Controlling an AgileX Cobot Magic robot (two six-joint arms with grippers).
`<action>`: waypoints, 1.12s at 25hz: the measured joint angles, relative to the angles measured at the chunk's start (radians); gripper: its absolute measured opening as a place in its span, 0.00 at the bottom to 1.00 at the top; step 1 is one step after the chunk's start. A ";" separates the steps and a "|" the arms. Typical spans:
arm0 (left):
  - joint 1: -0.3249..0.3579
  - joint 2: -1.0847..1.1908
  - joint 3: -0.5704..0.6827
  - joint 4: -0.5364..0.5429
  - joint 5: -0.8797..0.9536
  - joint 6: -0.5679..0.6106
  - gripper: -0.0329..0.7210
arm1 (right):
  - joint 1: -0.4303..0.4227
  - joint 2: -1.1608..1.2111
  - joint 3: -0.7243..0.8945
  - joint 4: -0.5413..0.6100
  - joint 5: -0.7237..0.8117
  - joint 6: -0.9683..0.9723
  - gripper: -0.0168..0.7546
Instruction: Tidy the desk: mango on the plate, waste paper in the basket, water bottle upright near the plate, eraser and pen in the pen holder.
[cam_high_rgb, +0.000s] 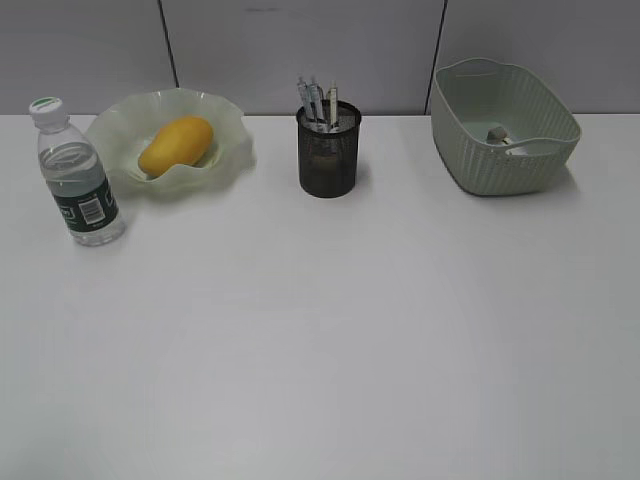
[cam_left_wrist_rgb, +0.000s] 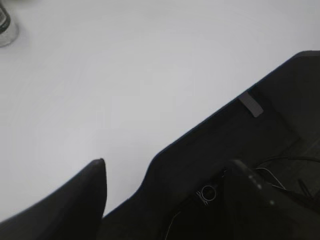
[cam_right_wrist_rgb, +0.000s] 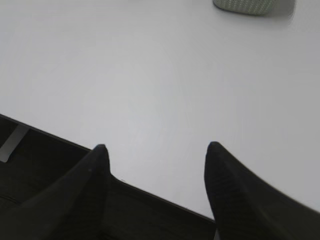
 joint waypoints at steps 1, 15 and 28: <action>0.016 0.000 0.000 0.000 -0.001 0.002 0.78 | -0.004 0.000 0.000 0.000 0.000 0.000 0.64; 0.413 -0.205 0.000 0.000 -0.001 0.003 0.78 | -0.368 -0.130 0.000 0.006 -0.003 0.000 0.64; 0.603 -0.309 0.003 -0.001 0.000 0.005 0.78 | -0.384 -0.132 0.000 0.006 -0.005 0.000 0.62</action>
